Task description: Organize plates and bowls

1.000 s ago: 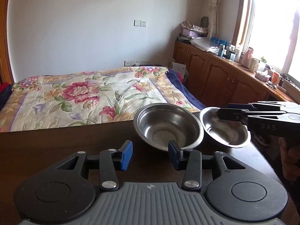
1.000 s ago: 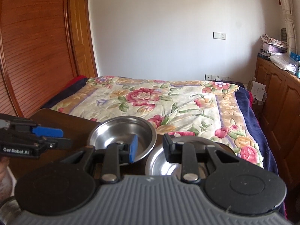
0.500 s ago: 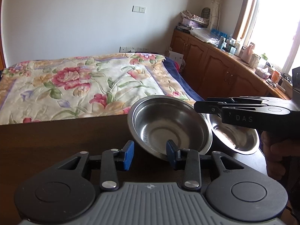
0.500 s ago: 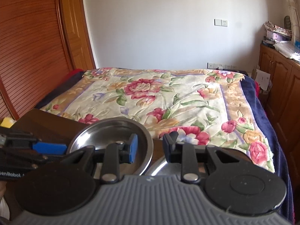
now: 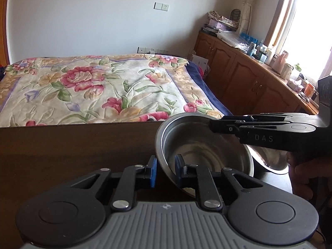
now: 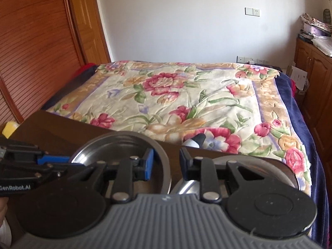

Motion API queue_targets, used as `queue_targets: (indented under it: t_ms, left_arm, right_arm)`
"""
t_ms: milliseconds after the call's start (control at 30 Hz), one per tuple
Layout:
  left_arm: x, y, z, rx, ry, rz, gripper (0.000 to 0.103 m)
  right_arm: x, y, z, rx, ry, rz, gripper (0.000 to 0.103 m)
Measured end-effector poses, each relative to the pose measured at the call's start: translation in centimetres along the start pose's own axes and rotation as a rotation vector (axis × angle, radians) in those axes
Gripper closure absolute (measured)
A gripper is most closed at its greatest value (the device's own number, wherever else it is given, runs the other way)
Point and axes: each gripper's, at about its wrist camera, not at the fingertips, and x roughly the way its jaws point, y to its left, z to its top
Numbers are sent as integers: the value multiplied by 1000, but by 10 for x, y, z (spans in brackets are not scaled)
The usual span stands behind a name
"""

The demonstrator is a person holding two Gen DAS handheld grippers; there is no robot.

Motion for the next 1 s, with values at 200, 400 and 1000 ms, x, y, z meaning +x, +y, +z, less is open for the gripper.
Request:
queue_targets:
  t_ms: [200, 400, 1000]
  left_arm:
    - [-1, 0, -1, 5, 3, 12, 86]
    - [-9, 6, -1, -22, 8, 31, 90]
    - [-72, -15, 3, 37, -118, 6, 92]
  right_arm:
    - [3, 8, -1, -43, 33, 24, 82]
    - [-5, 10, -3, -36, 33, 76, 86]
    - [-67, 20, -1, -33, -75, 71, 89]
